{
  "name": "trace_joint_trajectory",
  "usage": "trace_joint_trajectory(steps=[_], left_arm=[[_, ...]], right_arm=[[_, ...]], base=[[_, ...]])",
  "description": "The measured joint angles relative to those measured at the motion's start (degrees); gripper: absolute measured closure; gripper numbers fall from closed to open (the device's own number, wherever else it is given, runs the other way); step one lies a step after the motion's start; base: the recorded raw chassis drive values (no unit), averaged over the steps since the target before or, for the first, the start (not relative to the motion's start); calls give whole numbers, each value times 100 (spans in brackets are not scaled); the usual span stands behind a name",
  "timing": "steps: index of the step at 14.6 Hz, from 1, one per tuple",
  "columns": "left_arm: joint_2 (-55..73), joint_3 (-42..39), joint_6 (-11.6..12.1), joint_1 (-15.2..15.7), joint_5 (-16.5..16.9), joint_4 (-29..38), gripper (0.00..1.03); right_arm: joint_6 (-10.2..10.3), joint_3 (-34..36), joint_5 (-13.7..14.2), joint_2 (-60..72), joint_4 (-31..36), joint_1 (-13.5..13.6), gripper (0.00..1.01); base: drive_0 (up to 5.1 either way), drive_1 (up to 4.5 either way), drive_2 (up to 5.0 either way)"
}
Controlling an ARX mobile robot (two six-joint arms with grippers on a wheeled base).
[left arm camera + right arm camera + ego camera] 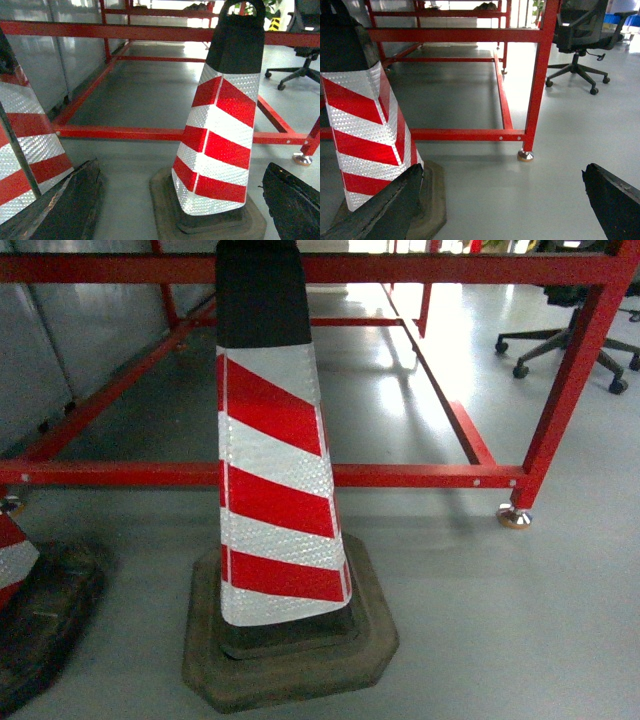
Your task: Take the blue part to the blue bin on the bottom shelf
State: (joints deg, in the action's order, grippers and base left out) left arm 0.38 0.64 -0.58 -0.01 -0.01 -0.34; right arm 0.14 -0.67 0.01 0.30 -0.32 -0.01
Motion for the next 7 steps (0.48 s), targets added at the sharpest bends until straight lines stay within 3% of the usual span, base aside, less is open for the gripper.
trace_joint_trajectory(steps=[7], left_arm=[[0,0,0,0,0,0,5]], right_arm=[[0,0,0,2,0,0,3]], base=[[0,0,0]])
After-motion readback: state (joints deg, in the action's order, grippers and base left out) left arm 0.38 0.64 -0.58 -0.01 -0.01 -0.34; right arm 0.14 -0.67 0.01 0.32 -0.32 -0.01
